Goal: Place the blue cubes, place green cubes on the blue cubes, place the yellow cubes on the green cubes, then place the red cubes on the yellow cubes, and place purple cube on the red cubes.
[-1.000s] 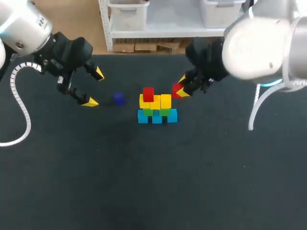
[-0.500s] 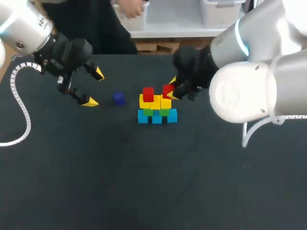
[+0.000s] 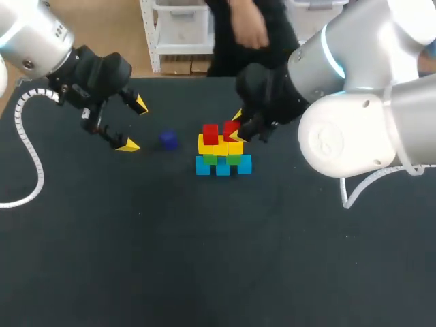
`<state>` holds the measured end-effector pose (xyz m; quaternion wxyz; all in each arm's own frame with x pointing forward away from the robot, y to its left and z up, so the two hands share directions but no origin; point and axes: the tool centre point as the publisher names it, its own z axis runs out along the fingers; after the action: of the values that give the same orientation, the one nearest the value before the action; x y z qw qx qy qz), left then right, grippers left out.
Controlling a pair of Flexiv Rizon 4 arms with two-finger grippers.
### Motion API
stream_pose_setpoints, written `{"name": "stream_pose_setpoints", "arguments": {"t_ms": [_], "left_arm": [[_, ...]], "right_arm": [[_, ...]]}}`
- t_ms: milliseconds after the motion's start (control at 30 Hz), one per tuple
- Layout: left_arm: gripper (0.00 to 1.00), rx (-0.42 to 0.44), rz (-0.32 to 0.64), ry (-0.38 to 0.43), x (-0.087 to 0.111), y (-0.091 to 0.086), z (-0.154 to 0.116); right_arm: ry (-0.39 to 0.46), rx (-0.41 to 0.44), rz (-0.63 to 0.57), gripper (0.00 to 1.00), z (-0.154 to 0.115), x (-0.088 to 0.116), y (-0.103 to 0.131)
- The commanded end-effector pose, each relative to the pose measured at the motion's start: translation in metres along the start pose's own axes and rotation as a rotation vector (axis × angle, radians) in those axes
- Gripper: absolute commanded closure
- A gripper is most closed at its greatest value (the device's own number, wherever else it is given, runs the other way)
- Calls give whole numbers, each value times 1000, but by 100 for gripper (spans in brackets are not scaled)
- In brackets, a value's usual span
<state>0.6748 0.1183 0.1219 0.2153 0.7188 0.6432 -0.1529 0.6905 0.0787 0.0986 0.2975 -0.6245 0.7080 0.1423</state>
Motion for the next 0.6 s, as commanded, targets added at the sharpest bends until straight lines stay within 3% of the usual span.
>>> {"name": "stream_pose_setpoints", "arguments": {"t_ms": [33,600], "left_arm": [[0,-2,3,-4,1,-1,0],[0,-2,3,-4,1,-1,0]], "right_arm": [[1,-10,-2,100,4,-1,-4],[6,-25,-9,100,11,-1,-8]]}}
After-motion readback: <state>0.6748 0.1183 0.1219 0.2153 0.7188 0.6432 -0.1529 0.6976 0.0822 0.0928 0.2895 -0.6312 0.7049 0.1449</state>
